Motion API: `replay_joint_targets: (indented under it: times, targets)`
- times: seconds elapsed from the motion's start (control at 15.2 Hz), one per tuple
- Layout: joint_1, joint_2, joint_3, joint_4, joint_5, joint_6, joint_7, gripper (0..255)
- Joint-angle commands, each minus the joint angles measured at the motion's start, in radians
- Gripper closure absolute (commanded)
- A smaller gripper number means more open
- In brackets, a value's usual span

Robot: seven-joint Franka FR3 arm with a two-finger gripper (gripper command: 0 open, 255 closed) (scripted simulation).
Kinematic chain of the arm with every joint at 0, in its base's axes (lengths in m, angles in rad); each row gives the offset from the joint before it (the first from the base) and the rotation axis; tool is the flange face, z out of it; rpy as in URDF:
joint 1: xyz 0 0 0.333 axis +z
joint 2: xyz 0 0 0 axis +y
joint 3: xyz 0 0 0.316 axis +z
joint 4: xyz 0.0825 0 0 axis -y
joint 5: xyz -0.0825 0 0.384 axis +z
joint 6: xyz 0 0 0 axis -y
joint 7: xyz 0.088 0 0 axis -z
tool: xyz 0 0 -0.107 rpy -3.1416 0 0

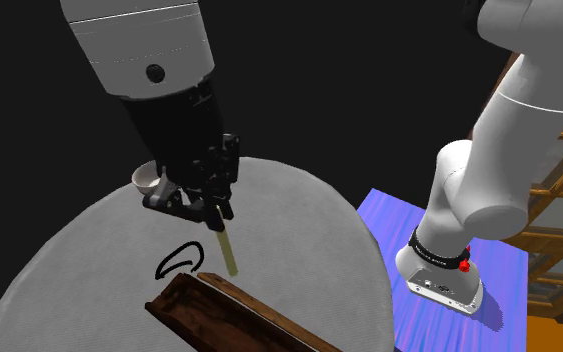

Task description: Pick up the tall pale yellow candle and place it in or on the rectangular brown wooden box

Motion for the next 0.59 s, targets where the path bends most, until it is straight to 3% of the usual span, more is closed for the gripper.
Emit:
replay_joint_targets:
  times: [0.0,0.53]
  targets:
    - [0.016,-0.025,0.017,-0.007,0.017,-0.012,0.036,255]
    - [0.031,-0.068,0.03,-0.132,0.042,0.079,0.048,255]
